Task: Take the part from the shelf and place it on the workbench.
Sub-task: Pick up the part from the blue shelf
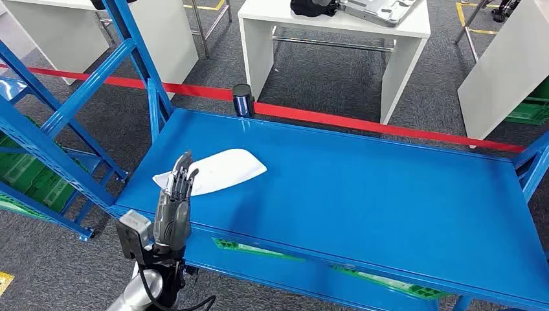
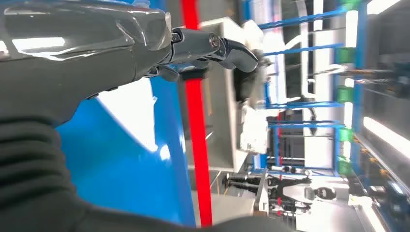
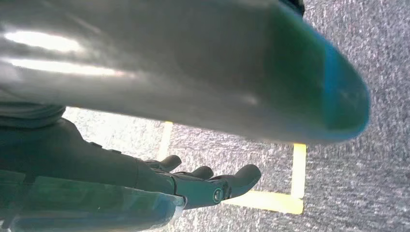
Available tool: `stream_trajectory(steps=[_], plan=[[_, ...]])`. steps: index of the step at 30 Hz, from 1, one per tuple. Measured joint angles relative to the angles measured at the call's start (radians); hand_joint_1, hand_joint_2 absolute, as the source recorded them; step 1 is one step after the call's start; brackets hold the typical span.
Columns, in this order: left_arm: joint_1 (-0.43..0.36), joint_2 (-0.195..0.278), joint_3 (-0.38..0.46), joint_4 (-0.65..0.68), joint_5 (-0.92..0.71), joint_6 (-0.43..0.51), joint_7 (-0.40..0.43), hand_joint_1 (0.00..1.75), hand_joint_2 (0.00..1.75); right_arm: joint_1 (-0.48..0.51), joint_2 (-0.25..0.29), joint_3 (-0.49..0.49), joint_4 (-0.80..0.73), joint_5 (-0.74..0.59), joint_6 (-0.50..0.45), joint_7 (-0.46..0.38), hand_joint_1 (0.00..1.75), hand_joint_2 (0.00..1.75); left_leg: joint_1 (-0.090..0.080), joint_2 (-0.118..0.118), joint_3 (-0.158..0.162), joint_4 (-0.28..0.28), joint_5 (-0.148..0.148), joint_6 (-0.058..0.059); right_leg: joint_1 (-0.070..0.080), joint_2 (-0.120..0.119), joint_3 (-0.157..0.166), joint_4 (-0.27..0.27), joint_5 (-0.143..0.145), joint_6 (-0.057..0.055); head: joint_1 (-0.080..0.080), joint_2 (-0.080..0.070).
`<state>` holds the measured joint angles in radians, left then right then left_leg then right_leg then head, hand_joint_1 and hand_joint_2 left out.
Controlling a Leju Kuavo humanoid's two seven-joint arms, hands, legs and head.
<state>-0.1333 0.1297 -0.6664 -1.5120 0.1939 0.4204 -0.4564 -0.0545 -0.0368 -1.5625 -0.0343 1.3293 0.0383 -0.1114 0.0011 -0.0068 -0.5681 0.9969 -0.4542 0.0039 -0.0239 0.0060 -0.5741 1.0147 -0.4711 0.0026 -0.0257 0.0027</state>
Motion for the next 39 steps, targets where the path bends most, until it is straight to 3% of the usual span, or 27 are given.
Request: stream_trajectory(steps=[2, 3, 6, 7, 8, 9, 12, 14, 17, 19, 21, 23, 24, 26, 27, 28, 31, 33, 34, 37, 38, 39], plan=[[0.0, 0.0, 0.002, 0.0, 0.004, -0.004, 0.002, 0.0, 1.75, 0.0, 0.001, 0.0, 0.001, 0.0, 0.001, 0.0, 0.0, 0.0, 0.002, 0.0, -0.006, 0.018, -0.014, -0.006, -0.003, 0.0, 0.002, -0.001, 0.001, -0.004, -0.001, 0.0], [0.0, 0.0, 0.005, 0.0, 0.009, -0.006, 0.003, 0.0, 1.75, 0.0, 0.001, 0.0, 0.001, 0.0, 0.001, 0.0, 0.0, 0.0, 0.004, 0.001, -0.021, 0.052, -0.035, -0.011, -0.005, 0.001, 0.003, -0.001, 0.001, -0.007, -0.001, 0.0], [0.0, -0.001, 0.01, 0.001, 0.019, -0.011, 0.008, 0.0, 1.75, 0.0, 0.001, 0.0, 0.001, -0.001, 0.002, 0.0, 0.0, 0.0, 0.009, 0.003, -0.113, 0.24, -0.124, -0.025, -0.004, 0.001, 0.004, -0.002, 0.0, -0.012, -0.003, 0.0], [0.0, -0.001, 0.01, 0.002, 0.026, -0.014, 0.012, 0.0, 1.75, 0.001, 0.001, 0.0, 0.001, -0.001, 0.002, 0.0, 0.0, 0.0, 0.01, 0.003, -0.137, 0.285, -0.135, -0.026, -0.002, 0.001, 0.004, -0.001, 0.0, -0.013, -0.003, 0.0], [0.0, -0.001, 0.01, 0.003, 0.036, -0.018, 0.018, 0.0, 1.75, 0.001, 0.001, 0.0, 0.001, -0.001, 0.002, 0.0, 0.0, 0.0, 0.01, 0.004, -0.146, 0.296, -0.127, -0.023, 0.0, 0.001, 0.005, -0.001, -0.001, -0.014, -0.003, 0.0], [0.0, -0.001, 0.01, 0.003, 0.047, -0.024, 0.025, 0.0, 1.75, 0.001, 0.001, 0.0, 0.001, -0.001, 0.003, 0.0, 0.0, 0.0, 0.008, 0.004, -0.135, 0.265, -0.101, -0.018, 0.002, 0.002, 0.006, -0.002, -0.001, -0.014, -0.003, 0.0], [-0.002, 0.001, 0.011, 0.004, 0.054, -0.034, 0.032, 0.0, 1.75, -0.001, 0.005, 0.0, 0.002, -0.001, 0.006, 0.0, 0.0, 0.0, -0.005, 0.006, -0.041, 0.063, -0.007, 0.018, 0.008, 0.006, 0.01, -0.003, -0.002, -0.014, -0.002, 0.0], [-0.004, 0.003, 0.012, 0.004, 0.036, -0.027, 0.022, 0.0, 1.75, -0.001, 0.009, 0.0, 0.003, 0.0, 0.009, 0.0, 0.0, 0.0, -0.016, 0.01, -0.015, 0.008, 0.005, 0.033, 0.007, 0.005, 0.009, -0.006, -0.002, -0.011, -0.002, 0.0], [-0.004, 0.006, 0.012, 0.004, -0.042, 0.024, -0.008, 0.0, 1.75, -0.002, 0.011, 0.0, 0.003, 0.004, 0.014, -0.003, 0.0, 0.0, -0.013, 0.012, 0.003, -0.029, 0.021, 0.042, 0.01, 0.001, 0.012, -0.012, -0.003, -0.001, -0.001, 0.0], [-0.009, 0.007, 0.008, 0.006, -0.145, 0.08, -0.023, 0.0, 1.75, -0.003, 0.012, 0.0, 0.003, 0.007, 0.016, -0.006, 0.0, 0.0, -0.008, 0.014, 0.022, -0.061, 0.038, 0.046, 0.012, -0.001, -0.017, 0.049, -0.033, -0.004, 0.001, 0.0], [-0.011, 0.008, -0.002, 0.01, -0.259, 0.132, -0.024, 0.0, 1.75, -0.002, 0.011, 0.001, 0.003, 0.009, 0.019, -0.01, 0.0, 0.0, -0.01, 0.013, 0.024, -0.066, 0.041, 0.047, 0.008, -0.001, -0.081, 0.176, -0.085, -0.006, 0.002, 0.0], [-0.006, 0.009, -0.014, 0.017, -0.35, 0.169, -0.014, 0.0, 1.75, 0.0, 0.009, 0.001, 0.003, 0.01, 0.021, -0.012, 0.0, 0.0, -0.011, 0.011, 0.021, -0.062, 0.039, 0.045, 0.003, -0.002, -0.12, 0.246, -0.102, 0.004, 0.002, 0.0], [-0.005, 0.009, -0.02, 0.021, -0.391, 0.184, -0.008, 0.0, 1.75, 0.001, 0.007, 0.001, 0.003, 0.011, 0.023, -0.013, 0.0, 0.0, -0.01, 0.01, 0.02, -0.058, 0.037, 0.042, 0.001, -0.002, -0.111, 0.225, -0.087, 0.015, 0.002, 0.0], [-0.006, 0.009, -0.028, 0.03, -0.459, 0.207, 0.004, 0.0, 1.75, 0.0, 0.004, 0.0, 0.003, 0.012, 0.024, -0.015, 0.0, 0.0, -0.007, 0.008, 0.015, -0.04, 0.027, 0.03, -0.005, -0.005, -0.048, 0.099, -0.036, 0.035, 0.002, 0.0], [-0.007, 0.01, -0.032, 0.035, -0.484, 0.215, 0.009, 0.0, 1.75, 0.0, 0.003, 0.0, 0.003, 0.013, 0.024, -0.016, 0.0, 0.0, -0.008, 0.008, 0.01, -0.026, 0.019, 0.023, -0.007, -0.005, -0.019, 0.041, -0.016, 0.037, 0.003, 0.0], [-0.008, 0.01, -0.035, 0.04, -0.499, 0.22, 0.011, 0.0, 1.75, -0.001, 0.003, 0.0, 0.003, 0.013, 0.024, -0.016, 0.0, 0.0, -0.009, 0.007, 0.006, -0.014, 0.012, 0.016, -0.007, -0.005, -0.001, 0.007, -0.006, 0.031, 0.002, 0.0], [-0.011, 0.012, -0.04, 0.049, -0.511, 0.227, 0.014, 0.0, 1.75, -0.001, 0.003, 0.0, 0.003, 0.015, 0.025, -0.017, 0.0, 0.0, -0.009, 0.007, -0.001, 0.0, 0.003, 0.006, -0.003, -0.003, 0.004, 0.002, -0.002, 0.004, 0.003, 0.0], [-0.013, 0.014, -0.042, 0.054, -0.512, 0.228, 0.015, 0.0, 1.75, 0.0, 0.003, 0.0, 0.004, 0.016, 0.026, -0.018, 0.0, 0.0, -0.003, 0.006, -0.013, 0.03, -0.018, -0.004, -0.006, -0.002, 0.004, 0.002, 0.0, -0.003, 0.002, 0.0], [-0.014, 0.015, -0.042, 0.056, -0.513, 0.228, 0.015, 0.0, 1.75, 0.0, 0.003, 0.0, 0.004, 0.016, 0.026, -0.018, 0.0, 0.0, -0.001, 0.006, -0.031, 0.071, -0.043, -0.01, -0.009, -0.001, 0.004, 0.001, 0.001, -0.006, 0.001, 0.0], [-0.015, 0.017, -0.043, 0.062, -0.513, 0.228, 0.015, 0.0, 1.75, 0.0, 0.002, 0.001, 0.004, 0.016, 0.026, -0.018, 0.0, 0.0, 0.006, 0.006, -0.123, 0.262, -0.131, -0.022, -0.005, -0.001, 0.002, 0.001, 0.001, -0.011, 0.0, 0.0], [-0.015, 0.018, -0.044, 0.064, -0.513, 0.228, 0.015, 0.0, 1.75, 0.001, 0.002, 0.001, 0.004, 0.016, 0.026, -0.018, 0.0, 0.0, 0.007, 0.006, -0.139, 0.293, -0.135, -0.022, -0.004, 0.0, 0.002, 0.001, 0.001, -0.011, 0.0, 0.0], [-0.015, 0.019, -0.045, 0.066, -0.515, 0.228, 0.015, 0.0, 1.75, 0.0, 0.002, 0.0, 0.004, 0.016, 0.026, -0.018, 0.0, 0.0, 0.007, 0.006, -0.137, 0.285, -0.119, -0.018, -0.001, 0.001, 0.003, 0.001, 0.001, -0.011, 0.0, 0.0]])
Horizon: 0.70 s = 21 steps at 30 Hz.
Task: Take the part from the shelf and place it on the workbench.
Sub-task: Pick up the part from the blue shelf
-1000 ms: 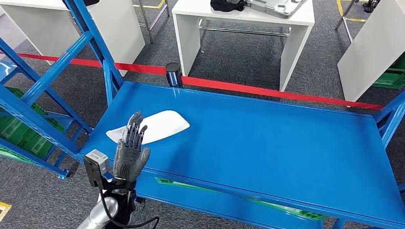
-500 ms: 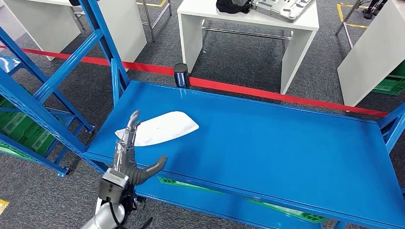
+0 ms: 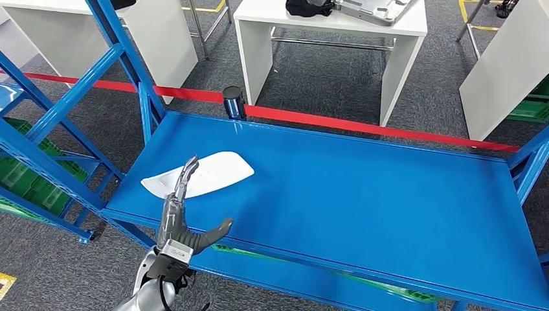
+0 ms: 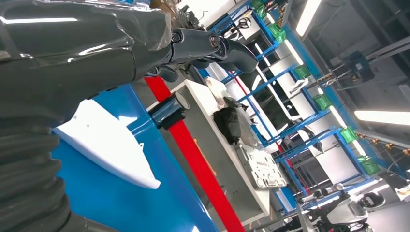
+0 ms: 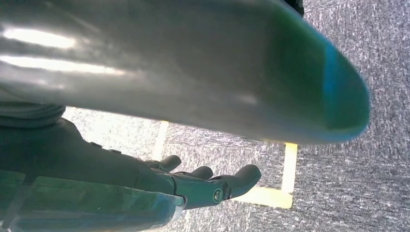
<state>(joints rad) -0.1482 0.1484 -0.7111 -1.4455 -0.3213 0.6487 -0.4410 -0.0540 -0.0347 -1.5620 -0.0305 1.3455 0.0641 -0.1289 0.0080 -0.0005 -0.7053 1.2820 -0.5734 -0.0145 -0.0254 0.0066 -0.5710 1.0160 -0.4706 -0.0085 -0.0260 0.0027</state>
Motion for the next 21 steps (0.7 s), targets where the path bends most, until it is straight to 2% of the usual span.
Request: stream_trajectory(steps=[1, 3, 4, 5, 7, 9, 10, 11, 13, 14, 15, 16, 17, 18, 19, 20, 21], plan=[[-0.001, 0.001, 0.0, 0.001, -0.007, 0.001, 0.002, 0.0, 1.75, 0.0, 0.0, 0.0, 0.0, 0.0, 0.0, 0.0, 0.0, 0.0, -0.001, 0.0, 0.022, -0.049, 0.032, 0.007, 0.003, 0.002, 0.001, 0.0, 0.0, 0.0, 0.0, 0.0], [-0.007, 0.003, 0.0, 0.004, -0.048, 0.006, 0.015, 0.0, 1.75, -0.001, 0.002, 0.0, 0.001, 0.001, 0.0, 0.0, 0.0, 0.0, -0.009, 0.001, 0.092, -0.193, 0.096, 0.03, 0.008, 0.004, 0.003, -0.002, 0.0, 0.001, 0.001, 0.0], [-0.012, 0.004, -0.001, 0.007, -0.083, 0.01, 0.029, 0.0, 1.75, -0.001, 0.003, 0.0, 0.001, 0.002, 0.0, 0.0, 0.0, 0.0, -0.015, 0.002, 0.116, -0.245, 0.114, 0.04, 0.008, 0.004, 0.003, -0.003, 0.001, 0.002, 0.002, 0.0], [-0.018, 0.006, -0.002, 0.012, -0.123, 0.013, 0.046, 0.0, 1.75, -0.001, 0.004, 0.0, 0.002, 0.004, 0.001, 0.0, 0.0, 0.0, -0.02, 0.003, 0.128, -0.273, 0.12, 0.048, 0.007, 0.004, 0.002, -0.005, 0.002, 0.003, 0.003, 0.0], [-0.026, 0.009, -0.003, 0.025, -0.19, 0.011, 0.082, 0.0, 1.75, -0.003, 0.005, 0.0, 0.002, 0.007, 0.003, 0.0, 0.0, 0.0, -0.026, 0.004, 0.131, -0.287, 0.122, 0.056, 0.004, 0.002, 0.003, -0.012, 0.006, 0.01, 0.003, 0.0], [-0.033, 0.014, -0.002, 0.043, -0.237, -0.004, 0.119, 0.0, 1.75, -0.004, 0.008, 0.0, 0.002, 0.009, 0.004, 0.0, 0.0, 0.0, -0.022, 0.006, 0.144, -0.313, 0.137, 0.061, 0.006, 0.001, -0.003, -0.003, 0.0, 0.014, 0.004, 0.0], [-0.038, 0.015, -0.002, 0.054, -0.257, -0.012, 0.139, 0.0, 1.75, -0.005, 0.008, 0.0, 0.002, 0.01, 0.003, 0.0, 0.0, 0.0, -0.02, 0.007, 0.15, -0.326, 0.144, 0.064, 0.008, 0.0, -0.018, 0.027, -0.016, 0.012, 0.005, 0.0], [-0.043, 0.016, 0.0, 0.068, -0.277, -0.02, 0.158, 0.0, 1.75, -0.005, 0.009, 0.0, 0.002, 0.011, 0.001, 0.0, 0.0, 0.0, -0.018, 0.008, 0.154, -0.334, 0.15, 0.064, 0.007, -0.001, -0.044, 0.08, -0.041, 0.009, 0.006, 0.0], [-0.049, 0.017, 0.003, 0.103, -0.316, -0.027, 0.196, 0.0, 1.75, -0.006, 0.01, 0.0, 0.002, 0.015, -0.004, 0.0, 0.0, 0.0, -0.02, 0.008, 0.152, -0.334, 0.151, 0.066, 0.007, -0.001, -0.109, 0.213, -0.093, 0.006, 0.006, 0.0], [-0.05, 0.018, 0.006, 0.123, -0.335, -0.027, 0.214, 0.0, 1.75, -0.005, 0.01, 0.0, 0.002, 0.017, -0.006, 0.0, 0.0, 0.0, -0.021, 0.008, 0.151, -0.333, 0.151, 0.065, 0.006, -0.001, -0.13, 0.255, -0.104, 0.011, 0.006, 0.0], [-0.051, 0.019, 0.01, 0.144, -0.355, -0.027, 0.229, 0.0, 1.75, -0.005, 0.01, 0.0, 0.002, 0.019, -0.007, 0.001, 0.0, 0.0, -0.021, 0.007, 0.15, -0.331, 0.15, 0.063, 0.005, -0.001, -0.133, 0.258, -0.099, 0.019, 0.006, 0.0], [-0.055, 0.02, 0.014, 0.166, -0.374, -0.026, 0.242, 0.0, 1.75, -0.006, 0.01, 0.0, 0.002, 0.022, -0.008, 0.002, 0.0, 0.0, -0.02, 0.006, 0.15, -0.327, 0.148, 0.06, 0.003, -0.002, -0.113, 0.217, -0.078, 0.03, 0.006, 0.0], [-0.06, 0.02, 0.02, 0.187, -0.394, -0.024, 0.253, 0.0, 1.75, -0.007, 0.01, 0.0, 0.002, 0.024, -0.008, 0.002, 0.0, 0.0, -0.02, 0.005, 0.149, -0.319, 0.144, 0.055, -0.001, -0.004, -0.075, 0.143, -0.048, 0.041, 0.006, 0.0], [-0.066, 0.021, 0.027, 0.209, -0.416, -0.022, 0.264, 0.0, 1.75, -0.008, 0.011, 0.0, 0.002, 0.026, -0.008, 0.003, 0.0, 0.0, -0.02, 0.004, 0.147, -0.311, 0.139, 0.048, -0.002, -0.005, -0.042, 0.078, -0.025, 0.045, 0.006, 0.0], [-0.073, 0.021, 0.034, 0.232, -0.441, -0.02, 0.276, 0.0, 1.75, -0.011, 0.012, 0.0, 0.002, 0.029, -0.008, 0.003, 0.0, 0.0, -0.022, 0.003, 0.143, -0.3, 0.132, 0.042, -0.002, -0.006, -0.016, 0.028, -0.009, 0.042, 0.006, 0.0], [-0.08, 0.022, 0.041, 0.254, -0.466, -0.018, 0.286, 0.0, 1.75, -0.013, 0.014, 0.0, 0.002, 0.031, -0.008, 0.003, 0.0, 0.0, -0.024, 0.003, 0.139, -0.29, 0.127, 0.036, -0.001, -0.006, -0.004, 0.005, -0.003, 0.034, 0.005, 0.0], [-0.088, 0.023, 0.049, 0.279, -0.492, -0.017, 0.297, 0.0, 1.75, -0.014, 0.015, 0.0, 0.002, 0.034, -0.007, 0.003, 0.0, 0.0, -0.025, 0.003, 0.137, -0.285, 0.124, 0.033, 0.001, -0.005, -0.005, 0.007, -0.004, 0.023, 0.005, 0.0]])
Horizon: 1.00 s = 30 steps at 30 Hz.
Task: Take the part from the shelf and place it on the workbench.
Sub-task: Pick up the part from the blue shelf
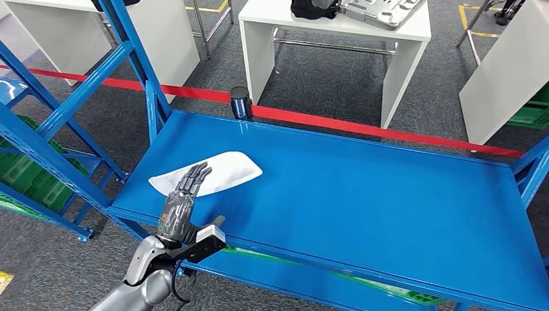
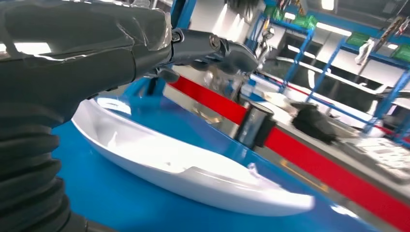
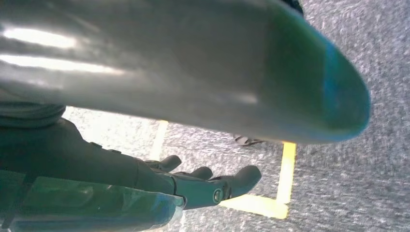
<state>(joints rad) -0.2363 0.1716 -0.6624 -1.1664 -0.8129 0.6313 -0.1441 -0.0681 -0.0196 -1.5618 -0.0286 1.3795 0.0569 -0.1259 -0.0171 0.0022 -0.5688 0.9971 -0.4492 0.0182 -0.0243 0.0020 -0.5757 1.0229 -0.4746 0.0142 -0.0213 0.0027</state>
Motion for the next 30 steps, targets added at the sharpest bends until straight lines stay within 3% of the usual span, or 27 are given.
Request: stream_trajectory(steps=[2, 4, 7, 8, 9, 10, 13, 14, 18, 20, 22, 24, 25, 27, 28, 30], plan=[[-0.016, 0.001, 0.012, 0.051, -0.039, 0.0, 0.017, 0.0, 1.75, -0.002, 0.002, 0.0, 0.0, 0.005, 0.002, 0.0, 0.0, 0.0, 0.003, 0.0, -0.004, 0.007, -0.004, -0.004, -0.001, 0.002, 0.001, -0.001, 0.003, -0.013, 0.0, 0.0], [-0.035, 0.002, 0.022, 0.102, -0.061, 0.0, 0.027, 0.0, 1.75, -0.004, 0.003, 0.0, 0.0, 0.009, 0.004, 0.0, 0.0, 0.0, 0.009, -0.001, -0.02, 0.046, -0.031, -0.015, -0.004, 0.003, 0.001, -0.002, 0.005, -0.019, -0.002, 0.0], [-0.068, 0.001, 0.033, 0.193, -0.09, 0.0, 0.039, 0.0, 1.75, -0.005, 0.002, 0.0, 0.0, 0.014, 0.004, 0.0, 0.0, 0.0, 0.019, -0.001, -0.106, 0.229, -0.119, -0.034, -0.004, 0.004, 0.001, -0.002, 0.006, -0.022, -0.004, 0.0], [-0.077, 0.0, 0.035, 0.224, -0.1, 0.0, 0.042, 0.0, 1.75, -0.005, 0.002, -0.001, 0.0, 0.015, 0.004, 0.0, 0.0, 0.0, 0.022, -0.001, -0.131, 0.278, -0.132, -0.036, -0.004, 0.004, 0.001, -0.002, 0.006, -0.022, -0.004, 0.0], [-0.084, -0.001, 0.037, 0.252, -0.11, 0.001, 0.044, 0.0, 1.75, -0.005, 0.002, -0.001, 0.0, 0.016, 0.004, 0.0, 0.0, 0.0, 0.023, -0.001, -0.14, 0.292, -0.127, -0.035, -0.003, 0.005, 0.001, -0.002, 0.005, -0.022, -0.004, 0.0], [-0.094, -0.002, 0.037, 0.277, -0.119, 0.003, 0.045, 0.0, 1.75, -0.005, 0.002, -0.001, 0.0, 0.017, 0.004, 0.0, 0.0, 0.0, 0.023, -0.002, -0.131, 0.266, -0.104, -0.032, -0.002, 0.005, 0.002, -0.002, 0.005, -0.022, -0.004, 0.0], [-0.132, -0.006, 0.039, 0.34, -0.141, 0.01, 0.047, 0.0, 1.75, -0.007, 0.003, -0.001, 0.0, 0.015, 0.003, 0.0, 0.0, 0.0, 0.016, -0.003, -0.038, 0.067, -0.01, -0.009, 0.002, 0.007, 0.006, -0.004, 0.005, -0.021, -0.003, 0.0], [-0.143, -0.007, 0.039, 0.359, -0.146, 0.013, 0.047, 0.0, 1.75, -0.007, 0.003, -0.001, 0.0, 0.013, 0.003, 0.0, 0.0, 0.0, 0.011, -0.002, -0.019, 0.025, 0.002, -0.002, 0.002, 0.007, 0.005, -0.005, 0.005, -0.02, -0.003, 0.0], [-0.169, -0.011, 0.038, 0.407, -0.163, 0.018, 0.048, 0.0, 1.75, -0.004, 0.004, -0.001, 0.0, 0.004, -0.001, 0.0, 0.0, 0.0, 0.006, 0.0, 0.003, -0.022, 0.015, 0.015, 0.0, 0.004, 0.007, -0.011, 0.005, -0.006, -0.003, 0.0], [-0.174, -0.015, 0.038, 0.422, -0.169, 0.017, 0.048, 0.0, 1.75, -0.004, 0.003, -0.001, 0.0, 0.002, -0.004, -0.001, 0.0, 0.0, 0.01, 0.002, 0.018, -0.051, 0.032, 0.025, 0.003, 0.001, -0.02, 0.045, -0.025, -0.01, -0.001, 0.0], [-0.177, -0.02, 0.038, 0.437, -0.173, 0.016, 0.047, 0.0, 1.75, -0.002, 0.001, -0.001, 0.0, 0.001, -0.005, -0.001, 0.0, 0.0, 0.007, 0.003, 0.018, -0.055, 0.036, 0.028, 0.002, 0.001, -0.08, 0.17, -0.08, -0.017, -0.001, 0.0], [-0.178, -0.024, 0.037, 0.446, -0.178, 0.017, 0.045, 0.0, 1.75, 0.001, -0.001, -0.001, 0.0, -0.002, -0.007, -0.002, 0.0, 0.0, 0.005, 0.002, 0.016, -0.052, 0.035, 0.028, 0.001, 0.0, -0.118, 0.25, -0.102, -0.009, -0.001, 0.0], [-0.178, -0.025, 0.037, 0.45, -0.181, 0.017, 0.045, 0.0, 1.75, 0.003, -0.003, -0.001, 0.0, -0.004, -0.008, -0.003, 0.0, 0.0, 0.005, 0.001, 0.016, -0.05, 0.034, 0.026, 0.0, 0.0, -0.109, 0.234, -0.09, 0.0, -0.001, 0.0], [-0.181, -0.026, 0.037, 0.455, -0.184, 0.018, 0.045, 0.0, 1.75, 0.003, -0.006, -0.001, 0.0, -0.006, -0.01, -0.004, 0.0, 0.0, 0.007, -0.001, 0.014, -0.038, 0.029, 0.019, -0.005, -0.002, -0.042, 0.102, -0.039, 0.018, -0.001, 0.0], [-0.183, -0.025, 0.038, 0.457, -0.184, 0.018, 0.045, 0.0, 1.75, 0.002, -0.006, -0.001, 0.0, -0.006, -0.011, -0.004, 0.0, 0.0, 0.005, -0.002, 0.011, -0.029, 0.024, 0.012, -0.006, -0.003, -0.009, 0.038, -0.018, 0.02, 0.0, 0.0], [-0.187, -0.023, 0.038, 0.461, -0.185, 0.018, 0.045, 0.08, 1.75, 0.002, -0.007, -0.001, 0.0, -0.006, -0.011, -0.005, 0.0, 0.0, 0.001, -0.004, 0.005, -0.015, 0.015, 0.001, -0.004, -0.004, 0.021, -0.017, -0.002, 0.005, -0.001, 0.0]])
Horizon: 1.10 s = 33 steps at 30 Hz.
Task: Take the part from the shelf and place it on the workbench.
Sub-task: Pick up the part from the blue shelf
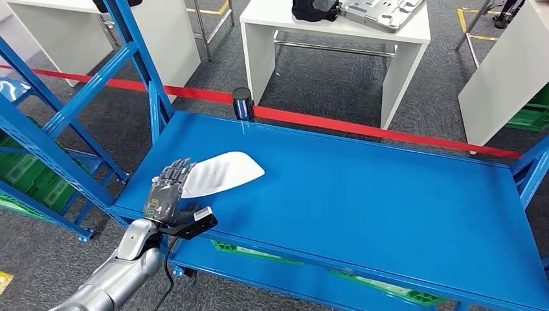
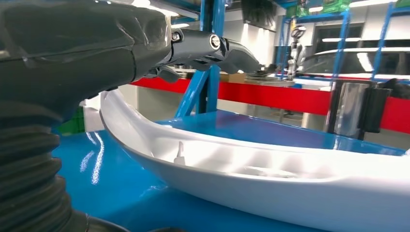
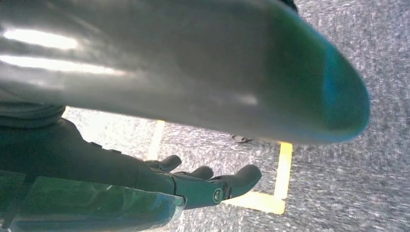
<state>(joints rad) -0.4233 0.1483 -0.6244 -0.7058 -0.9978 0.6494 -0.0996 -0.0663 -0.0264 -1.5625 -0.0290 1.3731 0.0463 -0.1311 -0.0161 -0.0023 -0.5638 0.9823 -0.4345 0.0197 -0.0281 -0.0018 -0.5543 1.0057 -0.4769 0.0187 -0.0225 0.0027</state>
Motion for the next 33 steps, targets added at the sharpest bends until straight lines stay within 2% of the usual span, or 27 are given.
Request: stream_trajectory(steps=[2, 4, 6, 8, 9, 10, 11, 12, 14, 15, 17, 19, 20, 21, 23, 24, 25, 26, 27, 28, 29, 30, 32, 33], plan=[[-0.001, 0.002, 0.0, 0.003, 0.0, 0.0, -0.001, 0.77, 1.75, 0.0, 0.0, 0.0, 0.0, 0.002, 0.004, -0.002, 0.0, 0.0, 0.001, -0.001, -0.002, 0.005, -0.003, -0.005, 0.0, 0.001, 0.001, 0.003, 0.003, -0.017, -0.001, 0.0], [0.002, 0.003, 0.0, 0.004, 0.0, -0.001, -0.003, 1.47, 1.75, 0.0, -0.003, 0.0, 0.0, 0.006, 0.016, -0.003, 0.0, 0.0, 0.006, -0.001, -0.011, 0.03, -0.022, -0.015, -0.004, 0.001, 0.0, 0.002, 0.007, -0.025, -0.002, 0.0], [0.009, 0.002, -0.001, 0.005, 0.0, -0.002, -0.006, 1.62, 1.75, 0.001, -0.01, 0.0, 0.0, 0.01, 0.029, -0.004, 0.0, 0.0, 0.013, 0.0, -0.054, 0.127, -0.082, -0.029, -0.005, 0.002, -0.002, 0.002, 0.01, -0.029, -0.004, 0.0], [0.019, 0.001, -0.001, 0.007, 0.002, -0.002, -0.01, 1.65, 1.75, 0.005, -0.016, 0.0, 0.0, 0.012, 0.037, -0.004, 0.0, 0.0, 0.02, 0.0, -0.115, 0.257, -0.141, -0.039, -0.004, 0.002, -0.005, 0.002, 0.011, -0.03, -0.004, 0.0], [0.024, 0.0, -0.001, 0.007, 0.002, -0.001, -0.012, 1.63, 1.75, 0.007, -0.018, 0.0, 0.0, 0.012, 0.039, -0.004, 0.0, 0.0, 0.022, 0.0, -0.133, 0.292, -0.148, -0.04, -0.003, 0.002, -0.006, 0.002, 0.011, -0.03, -0.004, 0.0], [0.028, 0.0, -0.001, 0.008, 0.003, -0.001, -0.015, 1.6, 1.75, 0.008, -0.02, 0.0, 0.0, 0.013, 0.04, -0.004, 0.0, 0.0, 0.023, 0.0, -0.132, 0.288, -0.135, -0.039, -0.001, 0.002, -0.006, 0.002, 0.011, -0.03, -0.004, 0.0], [0.031, 0.0, -0.001, 0.008, 0.003, -0.001, -0.018, 1.58, 1.75, 0.008, -0.021, 0.0, 0.0, 0.014, 0.04, -0.004, 0.0, 0.0, 0.023, 0.0, -0.112, 0.246, -0.106, -0.035, 0.001, 0.003, -0.005, 0.002, 0.011, -0.03, -0.004, 0.0], [0.032, 0.0, -0.001, 0.008, 0.004, 0.0, -0.021, 1.55, 1.75, 0.008, -0.021, 0.0, 0.0, 0.014, 0.041, -0.005, 0.0, 0.0, 0.021, 0.0, -0.078, 0.177, -0.068, -0.026, 0.003, 0.004, -0.004, 0.002, 0.011, -0.03, -0.004, 0.0], [0.033, 0.001, 0.0, 0.008, 0.006, 0.0, -0.028, 1.56, 1.75, 0.007, -0.02, 0.0, 0.0, 0.015, 0.042, -0.005, 0.0, 0.0, 0.013, 0.002, -0.017, 0.051, -0.02, -0.007, 0.005, 0.005, -0.004, 0.0, 0.011, -0.028, -0.003, 0.0], [0.033, 0.002, 0.001, 0.008, 0.007, 0.0, -0.032, 1.58, 1.75, 0.007, -0.02, 0.0, 0.0, 0.015, 0.043, -0.006, 0.0, 0.0, 0.008, 0.003, -0.002, 0.019, -0.013, 0.001, 0.004, 0.005, -0.005, -0.001, 0.012, -0.026, -0.003, 0.0], [0.034, 0.002, 0.002, 0.007, 0.011, 0.001, -0.041, 1.6, 1.75, 0.007, -0.02, 0.0, -0.001, 0.016, 0.044, -0.006, 0.0, 0.0, 0.002, 0.006, 0.002, 0.004, -0.011, 0.009, 0.004, 0.004, -0.004, -0.007, 0.015, -0.017, -0.003, 0.0], [0.034, 0.001, 0.003, 0.002, 0.013, 0.003, -0.048, 1.62, 1.75, 0.007, -0.021, 0.0, -0.001, 0.017, 0.045, -0.007, 0.0, 0.0, 0.006, 0.008, 0.016, -0.02, 0.001, 0.015, 0.006, 0.001, -0.008, 0.002, 0.008, -0.012, -0.002, 0.0], [0.034, -0.001, 0.003, 0.0, 0.013, 0.003, -0.05, 1.62, 1.75, 0.007, -0.022, 0.0, -0.001, 0.017, 0.046, -0.007, 0.0, 0.0, 0.009, 0.009, 0.023, -0.033, 0.007, 0.019, 0.007, 0.001, -0.021, 0.03, -0.007, -0.014, -0.001, 0.0], [0.036, -0.003, 0.003, -0.001, 0.013, 0.004, -0.053, 1.64, 1.75, 0.007, -0.023, 0.0, -0.001, 0.018, 0.047, -0.008, 0.0, 0.0, 0.011, 0.011, 0.027, -0.041, 0.012, 0.021, 0.007, 0.0, -0.046, 0.08, -0.032, -0.019, 0.0, 0.0], [0.039, -0.006, 0.003, -0.004, 0.013, 0.01, -0.057, 1.67, 1.75, 0.01, -0.026, 0.0, -0.001, 0.018, 0.048, -0.008, 0.0, 0.0, 0.008, 0.012, 0.025, -0.041, 0.013, 0.024, 0.006, 0.001, -0.113, 0.216, -0.088, -0.024, 0.001, 0.0], [0.042, -0.007, 0.003, -0.005, 0.012, 0.013, -0.058, 1.68, 1.75, 0.012, -0.027, 0.0, -0.001, 0.018, 0.048, -0.008, 0.0, 0.0, 0.007, 0.012, 0.023, -0.04, 0.013, 0.024, 0.005, 0.001, -0.136, 0.262, -0.1, -0.019, 0.001, 0.0], [0.044, -0.008, 0.004, -0.007, 0.012, 0.016, -0.059, 1.68, 1.75, 0.014, -0.029, 0.0, -0.001, 0.019, 0.048, -0.008, 0.0, 0.0, 0.008, 0.011, 0.023, -0.038, 0.012, 0.022, 0.003, 0.001, -0.142, 0.273, -0.098, -0.011, 0.001, 0.0], [0.046, -0.009, 0.004, -0.009, 0.012, 0.019, -0.06, 1.7, 1.75, 0.015, -0.031, 0.0, -0.001, 0.02, 0.048, -0.009, 0.0, 0.0, 0.009, 0.011, 0.022, -0.033, 0.01, 0.019, 0.0, 0.001, -0.124, 0.239, -0.079, 0.001, 0.001, 0.0], [0.047, -0.01, 0.004, -0.012, 0.012, 0.02, -0.061, 1.7, 1.75, 0.015, -0.033, 0.0, -0.001, 0.02, 0.048, -0.009, 0.0, 0.0, 0.011, 0.01, 0.02, -0.025, 0.005, 0.014, -0.004, 0.0, -0.09, 0.171, -0.05, 0.014, 0.001, 0.0], [0.049, -0.01, 0.006, -0.015, 0.013, 0.022, -0.062, 1.7, 1.75, 0.014, -0.034, 0.0, -0.001, 0.021, 0.048, -0.01, 0.0, 0.0, 0.011, 0.009, 0.017, -0.015, -0.001, 0.007, -0.006, 0.0, -0.056, 0.106, -0.028, 0.021, 0.001, 0.0], [0.05, -0.01, 0.009, -0.019, 0.014, 0.024, -0.064, 1.7, 1.75, 0.014, -0.035, 0.0, -0.001, 0.022, 0.048, -0.011, 0.0, 0.0, 0.011, 0.008, 0.011, -0.001, -0.009, -0.001, -0.008, 0.0, -0.029, 0.053, -0.01, 0.02, 0.001, 0.0], [0.053, -0.009, 0.012, -0.024, 0.019, 0.026, -0.066, 1.71, 1.75, 0.014, -0.035, 0.0, -0.001, 0.023, 0.048, -0.011, 0.0, 0.0, 0.009, 0.007, 0.006, 0.011, -0.015, -0.007, -0.009, 0.0, -0.015, 0.026, -0.004, 0.014, 0.001, 0.0], [0.06, -0.007, 0.02, -0.035, 0.032, 0.029, -0.076, 1.71, 1.75, 0.014, -0.035, 0.0, -0.001, 0.025, 0.048, -0.012, 0.0, 0.0, 0.008, 0.006, 0.0, 0.021, -0.021, -0.013, -0.007, 0.002, -0.015, 0.023, -0.003, -0.006, 0.0, 0.0], [0.065, -0.007, 0.023, -0.042, 0.041, 0.029, -0.082, 1.71, 1.75, 0.015, -0.034, 0.0, -0.001, 0.027, 0.048, -0.012, 0.0, 0.0, 0.011, 0.005, -0.001, 0.023, -0.021, -0.015, -0.007, 0.002, -0.016, 0.023, -0.002, -0.011, 0.0, 0.0]])
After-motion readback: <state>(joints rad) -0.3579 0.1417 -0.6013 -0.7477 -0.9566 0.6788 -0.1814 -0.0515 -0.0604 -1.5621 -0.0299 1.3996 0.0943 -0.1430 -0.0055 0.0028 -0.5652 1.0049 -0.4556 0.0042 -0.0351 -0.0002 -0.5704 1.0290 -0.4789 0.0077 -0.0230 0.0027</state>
